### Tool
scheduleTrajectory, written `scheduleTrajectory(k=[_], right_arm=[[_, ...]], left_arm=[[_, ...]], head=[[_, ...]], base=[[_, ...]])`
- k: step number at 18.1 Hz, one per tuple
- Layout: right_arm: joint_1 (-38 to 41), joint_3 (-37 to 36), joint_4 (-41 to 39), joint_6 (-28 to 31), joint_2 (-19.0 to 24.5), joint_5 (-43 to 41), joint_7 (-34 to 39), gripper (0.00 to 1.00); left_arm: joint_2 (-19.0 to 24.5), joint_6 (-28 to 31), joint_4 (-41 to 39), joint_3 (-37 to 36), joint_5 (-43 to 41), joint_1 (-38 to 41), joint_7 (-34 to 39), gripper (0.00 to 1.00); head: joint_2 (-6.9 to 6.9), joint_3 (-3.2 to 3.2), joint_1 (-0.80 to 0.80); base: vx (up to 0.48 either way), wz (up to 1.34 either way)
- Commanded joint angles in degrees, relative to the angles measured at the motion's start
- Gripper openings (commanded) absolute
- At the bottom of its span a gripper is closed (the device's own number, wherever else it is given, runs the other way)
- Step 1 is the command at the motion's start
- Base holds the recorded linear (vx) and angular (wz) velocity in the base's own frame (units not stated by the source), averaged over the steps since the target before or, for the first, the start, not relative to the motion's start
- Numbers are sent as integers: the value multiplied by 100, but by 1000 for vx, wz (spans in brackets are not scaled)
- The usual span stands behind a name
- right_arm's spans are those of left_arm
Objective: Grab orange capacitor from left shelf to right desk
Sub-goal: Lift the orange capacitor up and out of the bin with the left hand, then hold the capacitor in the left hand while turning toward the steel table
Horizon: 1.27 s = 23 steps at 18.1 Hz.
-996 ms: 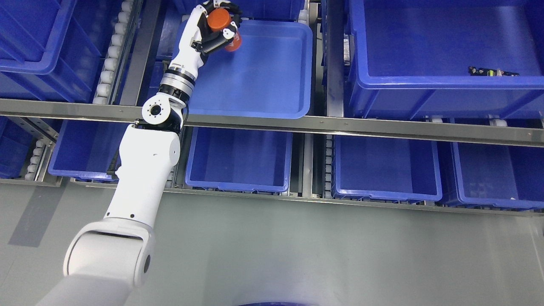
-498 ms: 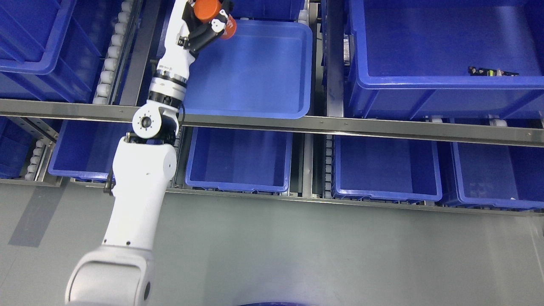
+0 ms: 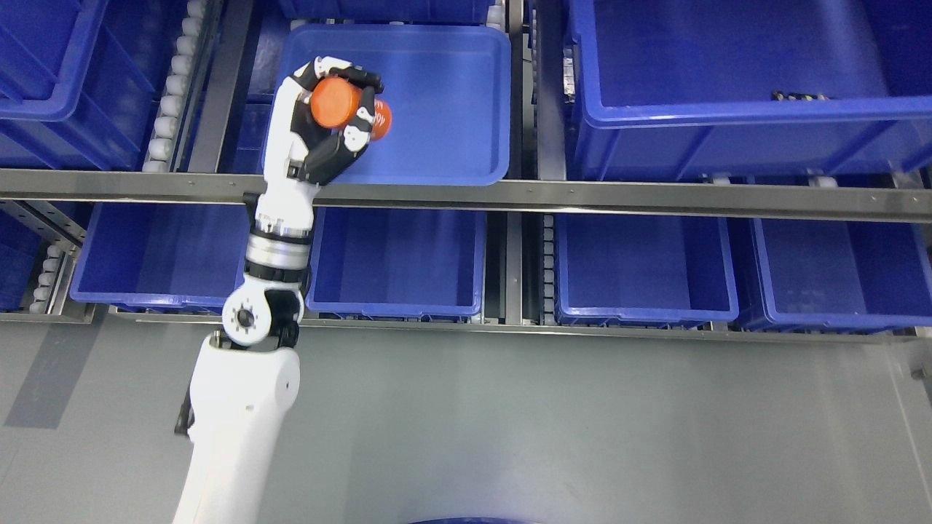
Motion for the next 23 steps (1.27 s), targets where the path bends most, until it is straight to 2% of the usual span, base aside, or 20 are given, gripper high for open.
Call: scheduleTrajectory(k=[1,4,8,11,14,17,23], right_arm=[[127,-61,-100,-3,-100,35,-1,100],[127,-61,-100,-3,-100,35,-1,100],[127,-61,-100,-3,-100,35,-1,100],[127,-61,-100,-3,-100,35,-1,100],[127,-61,-100,-3,-100,35,-1,100],[127,-61,-100,-3,-100,44,-1,100],[127,-61,-100,-3,-100,35,-1,100]], left_arm=[[100,-736,-1342,-174,1,1169,-37,0],[158,-1019,-1333,-375,1,1512,-98,0],[132,-862,-1325,-613,10,1566,-90,0],[100,-773,-1325,-1060,10,1759,-90,0],[100,-721,-1325,-1377,10,1759,-90,0],[100,-396,-1325,-1387,10,1654,-81,1],[100,-351,-1325,-1518,141,1356,-90,1]], head=[[0,0,0],[0,0,0],[0,0,0],[0,0,0],[0,0,0],[0,0,0],[0,0,0]], base=[[-132,-120],[-141,-71],[-136,-420],[-124,-712],[-109,-809],[-63,-808],[18,-660]])
